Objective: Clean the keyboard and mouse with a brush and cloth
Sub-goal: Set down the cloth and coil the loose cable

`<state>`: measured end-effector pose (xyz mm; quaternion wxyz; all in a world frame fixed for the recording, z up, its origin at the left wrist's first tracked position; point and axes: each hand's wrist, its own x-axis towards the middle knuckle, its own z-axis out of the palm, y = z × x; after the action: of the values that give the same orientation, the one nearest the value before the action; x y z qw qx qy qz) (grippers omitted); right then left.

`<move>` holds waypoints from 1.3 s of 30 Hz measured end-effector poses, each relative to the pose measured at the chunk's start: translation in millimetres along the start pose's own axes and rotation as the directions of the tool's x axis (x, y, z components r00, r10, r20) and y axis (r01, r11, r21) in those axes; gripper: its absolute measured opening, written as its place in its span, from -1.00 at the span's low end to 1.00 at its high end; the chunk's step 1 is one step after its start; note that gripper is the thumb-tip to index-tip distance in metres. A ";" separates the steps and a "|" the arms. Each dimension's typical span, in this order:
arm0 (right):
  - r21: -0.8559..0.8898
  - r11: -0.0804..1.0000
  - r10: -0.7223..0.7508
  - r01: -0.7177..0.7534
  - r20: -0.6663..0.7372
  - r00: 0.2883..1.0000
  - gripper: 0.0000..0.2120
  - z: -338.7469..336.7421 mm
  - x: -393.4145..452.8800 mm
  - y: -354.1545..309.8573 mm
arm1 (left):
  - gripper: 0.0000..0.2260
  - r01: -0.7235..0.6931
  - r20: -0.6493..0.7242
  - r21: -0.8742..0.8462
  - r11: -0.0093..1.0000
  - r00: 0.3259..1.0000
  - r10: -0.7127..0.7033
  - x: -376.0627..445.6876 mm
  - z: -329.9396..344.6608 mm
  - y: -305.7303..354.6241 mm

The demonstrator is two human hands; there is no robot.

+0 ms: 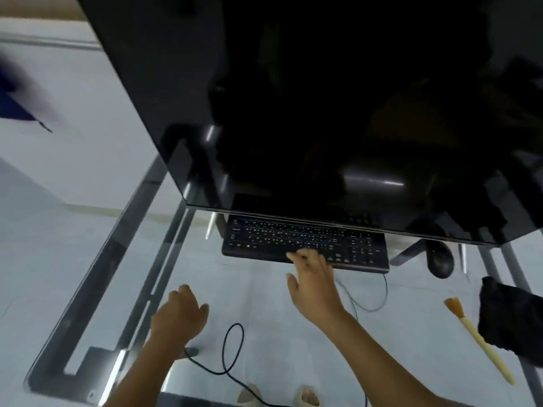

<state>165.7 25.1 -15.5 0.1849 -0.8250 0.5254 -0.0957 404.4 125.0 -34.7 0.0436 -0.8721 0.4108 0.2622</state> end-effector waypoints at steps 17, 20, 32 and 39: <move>0.690 0.672 -0.090 -0.270 0.437 0.895 -0.85 -86.9 -27.2 -96.0 | -0.97 -0.503 -0.389 -0.490 0.712 0.857 0.337 -43.6 -126.0 87.0; 0.683 0.713 -0.081 -0.158 0.305 0.949 -0.76 -151.4 -24.2 -102.7 | -0.77 -0.832 -0.553 -0.169 0.528 0.524 0.648 -71.7 -161.6 110.8; 0.588 0.801 -0.189 0.110 0.075 0.979 -0.83 -318.6 -29.7 -68.1 | -0.60 -0.764 -0.049 -0.516 0.388 0.478 0.877 -161.5 -248.2 131.7; 0.318 0.943 -0.081 0.097 -0.062 0.995 -0.73 -313.2 -26.3 -45.0 | -0.68 -0.299 -0.227 -0.944 -0.139 0.284 0.932 -191.3 -275.6 127.1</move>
<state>81.5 1.8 289.7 0.2992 -0.8043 0.4694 -0.2078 326.2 93.7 314.0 -0.4664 -0.2455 0.5424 0.6542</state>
